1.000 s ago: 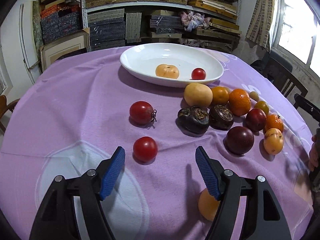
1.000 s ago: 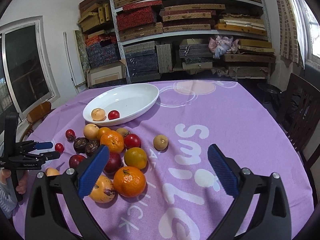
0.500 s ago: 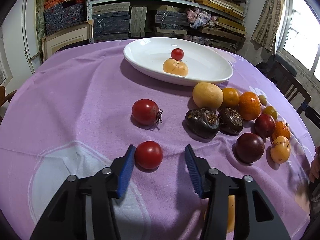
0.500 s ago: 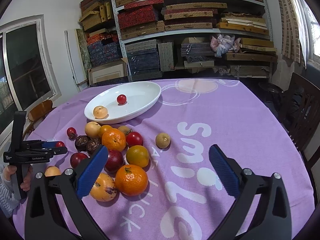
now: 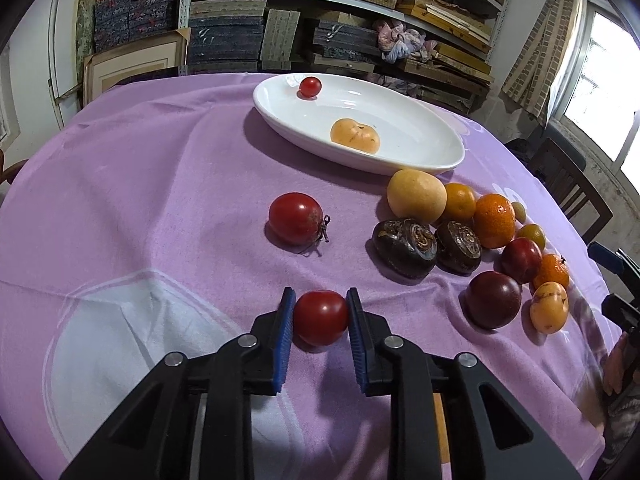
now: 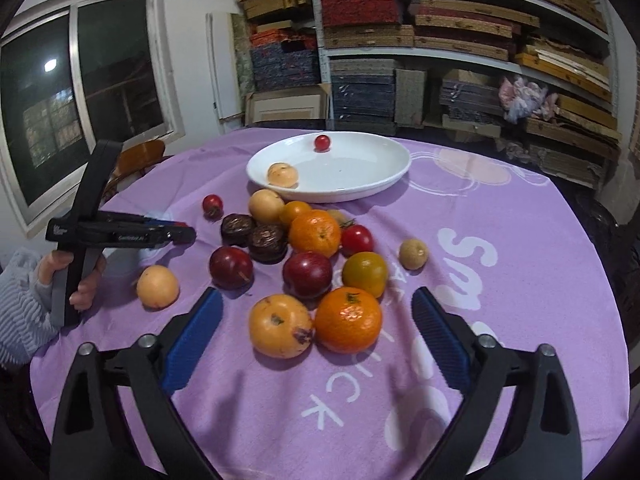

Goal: Organize fruits
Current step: 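Grasp a red cherry tomato with the left tool while the right tool grasps a tangerine, then carry the tomato and tangerine onto the white plate and open both tools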

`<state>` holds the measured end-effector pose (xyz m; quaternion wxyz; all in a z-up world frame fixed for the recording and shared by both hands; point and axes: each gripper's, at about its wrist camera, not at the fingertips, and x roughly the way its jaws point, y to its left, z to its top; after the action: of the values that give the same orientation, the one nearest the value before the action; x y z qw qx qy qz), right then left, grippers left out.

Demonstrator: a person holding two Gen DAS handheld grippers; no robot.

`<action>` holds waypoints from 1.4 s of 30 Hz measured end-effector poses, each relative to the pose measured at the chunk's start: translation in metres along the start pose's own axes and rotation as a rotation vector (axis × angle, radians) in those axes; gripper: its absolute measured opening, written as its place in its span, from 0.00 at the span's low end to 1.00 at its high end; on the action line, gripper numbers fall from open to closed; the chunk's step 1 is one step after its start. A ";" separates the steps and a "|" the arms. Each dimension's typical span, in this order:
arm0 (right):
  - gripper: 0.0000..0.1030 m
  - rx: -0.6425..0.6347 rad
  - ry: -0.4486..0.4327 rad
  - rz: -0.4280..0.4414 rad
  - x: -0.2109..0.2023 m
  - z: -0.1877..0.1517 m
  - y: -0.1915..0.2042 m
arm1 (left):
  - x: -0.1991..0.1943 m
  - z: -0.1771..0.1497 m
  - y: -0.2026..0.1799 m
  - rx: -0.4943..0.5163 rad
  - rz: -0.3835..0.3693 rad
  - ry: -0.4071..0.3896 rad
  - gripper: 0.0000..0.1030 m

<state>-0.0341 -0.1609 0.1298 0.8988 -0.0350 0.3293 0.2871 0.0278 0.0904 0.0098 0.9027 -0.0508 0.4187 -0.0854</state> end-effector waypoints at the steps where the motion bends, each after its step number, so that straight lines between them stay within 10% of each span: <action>1: 0.55 -0.009 0.021 0.003 0.004 -0.001 0.003 | 0.000 -0.001 0.000 0.001 0.002 0.000 0.25; 21: 0.46 0.197 0.204 -0.018 0.050 -0.006 -0.040 | -0.002 -0.003 -0.003 0.012 0.005 0.002 0.25; 35: 0.45 0.139 0.107 -0.048 0.031 0.000 -0.026 | -0.017 -0.001 -0.012 0.044 0.015 -0.085 0.25; 42: 0.45 0.061 0.084 -0.077 0.029 0.061 -0.021 | -0.026 0.064 -0.021 0.056 -0.004 -0.135 0.25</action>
<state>0.0300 -0.1485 0.1575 0.8953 -0.0323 0.3736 0.2403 0.0581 0.0766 0.0735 0.9298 -0.0323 0.3540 -0.0954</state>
